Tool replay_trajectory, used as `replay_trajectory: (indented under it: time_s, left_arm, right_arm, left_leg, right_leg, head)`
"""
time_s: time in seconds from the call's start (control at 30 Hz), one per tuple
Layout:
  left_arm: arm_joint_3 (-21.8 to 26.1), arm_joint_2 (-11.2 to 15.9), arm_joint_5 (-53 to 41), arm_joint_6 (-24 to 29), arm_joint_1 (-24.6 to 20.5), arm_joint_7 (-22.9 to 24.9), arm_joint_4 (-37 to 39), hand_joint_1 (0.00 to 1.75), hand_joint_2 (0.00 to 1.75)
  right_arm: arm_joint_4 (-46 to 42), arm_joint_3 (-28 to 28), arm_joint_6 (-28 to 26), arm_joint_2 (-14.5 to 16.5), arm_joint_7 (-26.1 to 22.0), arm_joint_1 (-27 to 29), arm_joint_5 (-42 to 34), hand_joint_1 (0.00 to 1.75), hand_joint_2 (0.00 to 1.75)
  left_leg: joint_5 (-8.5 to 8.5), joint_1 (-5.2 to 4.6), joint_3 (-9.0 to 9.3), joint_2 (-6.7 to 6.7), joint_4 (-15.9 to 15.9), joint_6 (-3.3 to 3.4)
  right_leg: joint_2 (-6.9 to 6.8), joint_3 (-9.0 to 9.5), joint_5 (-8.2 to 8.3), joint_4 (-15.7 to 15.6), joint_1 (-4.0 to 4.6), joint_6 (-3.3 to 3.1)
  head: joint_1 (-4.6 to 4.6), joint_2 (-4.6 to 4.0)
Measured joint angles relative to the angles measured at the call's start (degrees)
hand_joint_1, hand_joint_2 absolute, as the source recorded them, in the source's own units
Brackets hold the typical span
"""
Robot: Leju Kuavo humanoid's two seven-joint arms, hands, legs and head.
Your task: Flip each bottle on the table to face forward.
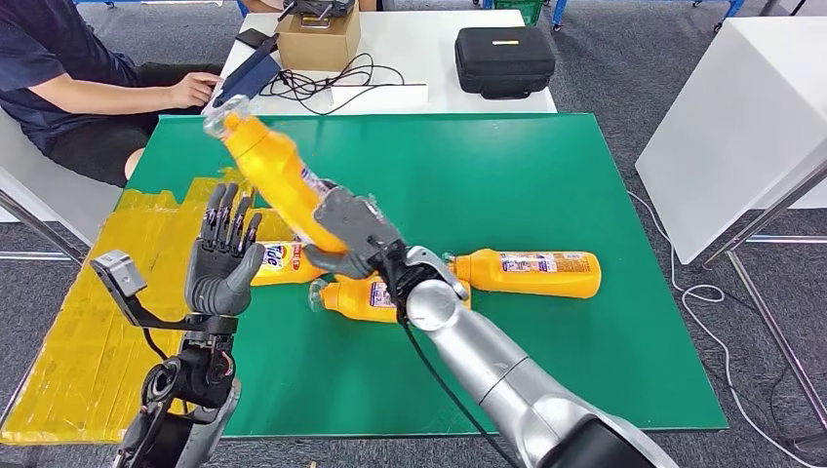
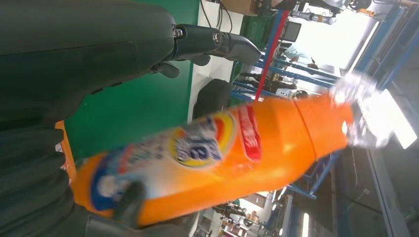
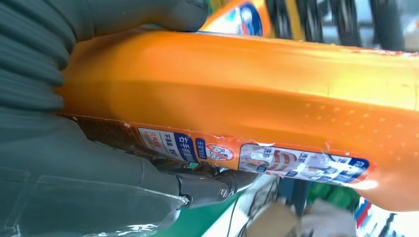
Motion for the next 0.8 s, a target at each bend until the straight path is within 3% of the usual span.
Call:
replay_trajectory:
  time_s: [0.53,0.8]
  left_arm:
    - [1.18,-0.03,0.50,0.84,2.91,1.19,-1.85,0.00,1.75]
    - [2.23,-0.03,0.32,0.85,3.92,1.27,-1.91,0.00,1.75]
  right_arm:
    - [1.42,23.84,-6.52,1.54,5.72,0.14,-3.14,1.75,1.75]
    - [1.42,27.53,-6.88,1.55,6.30,0.38,-1.62,1.75,1.75]
  left_leg:
    - [0.00,-0.01,-0.14,0.00,0.00,0.00]
    - [0.00,0.01,-0.15,0.01,0.00,0.00]
  right_leg:
    - [0.00,-0.15,0.00,-0.01,-0.02,0.00]
    - [0.00,-0.18,0.00,-0.01,-0.01,0.00]
  head:
    - [0.00,0.00]
    - [0.01,0.00]
